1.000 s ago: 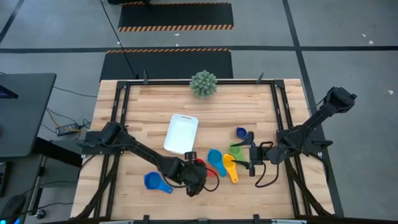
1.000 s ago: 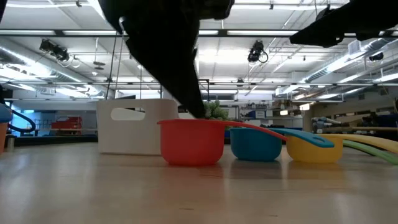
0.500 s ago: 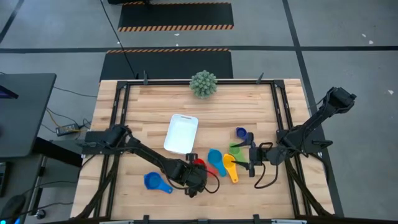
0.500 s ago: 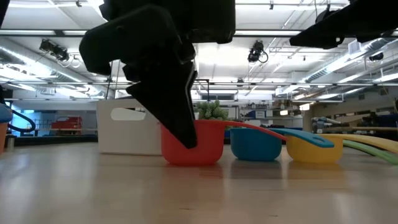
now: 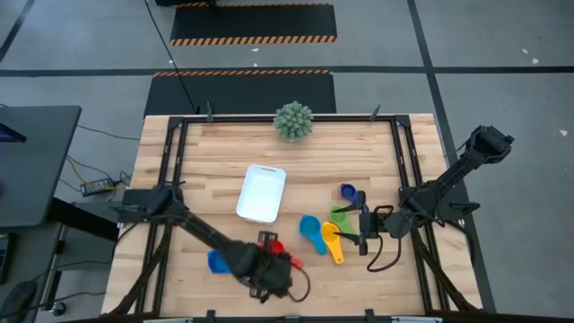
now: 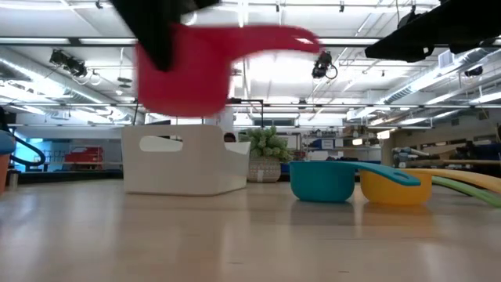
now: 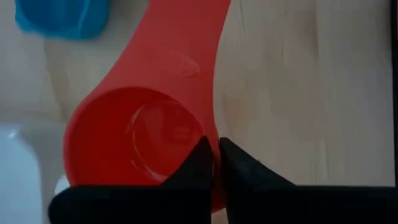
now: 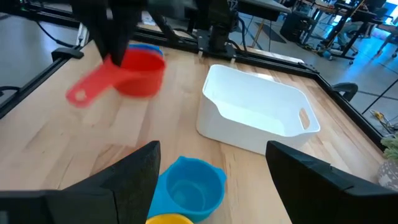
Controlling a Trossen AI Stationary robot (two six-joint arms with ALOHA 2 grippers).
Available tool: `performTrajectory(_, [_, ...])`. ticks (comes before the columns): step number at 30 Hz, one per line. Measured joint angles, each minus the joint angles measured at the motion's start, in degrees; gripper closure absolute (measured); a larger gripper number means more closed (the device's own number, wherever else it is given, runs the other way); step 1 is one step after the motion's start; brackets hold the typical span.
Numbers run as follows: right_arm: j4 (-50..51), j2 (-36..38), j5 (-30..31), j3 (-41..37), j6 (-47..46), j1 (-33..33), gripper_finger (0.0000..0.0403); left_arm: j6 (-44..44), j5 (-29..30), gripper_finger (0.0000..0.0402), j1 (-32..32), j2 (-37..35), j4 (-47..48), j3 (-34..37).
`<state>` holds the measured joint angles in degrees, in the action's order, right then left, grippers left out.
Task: Nest measuring cups in basket
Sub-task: Stack the red measuring cup on of the top the blue measuring cup
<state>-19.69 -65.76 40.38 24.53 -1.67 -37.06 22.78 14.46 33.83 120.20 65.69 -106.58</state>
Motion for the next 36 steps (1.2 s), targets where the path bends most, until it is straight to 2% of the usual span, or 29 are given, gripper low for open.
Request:
performTrajectory(6, [-0.3, 0.0, 0.0, 0.0, -0.2, 0.0, 0.0104, 6.8, 1.2, 0.0388, 6.2, 0.0, 9.9, -1.1])
performTrajectory(15, [-1.5, 0.0, 0.0, 0.0, -0.1, 0.0, 0.0104, 16.8, -0.6, 0.0388, 12.5, -1.3, 18.2, -1.1])
performTrajectory(20, [-2.0, 0.0, -1.4, 0.0, 0.2, 0.0, 0.0104, 17.3, 0.5, 0.0388, 15.6, -1.5, 23.5, -0.7])
performTrajectory(29, [-2.2, 0.0, -1.4, 0.0, 0.3, 0.0, 0.0104, 13.6, -2.7, 0.0388, 16.4, -1.6, 19.2, 6.7])
performTrajectory(36, [-2.5, 0.0, -1.6, 0.0, 0.7, 0.0, 0.0104, 13.0, -3.0, 0.0388, 15.7, -7.0, 12.1, 14.1])
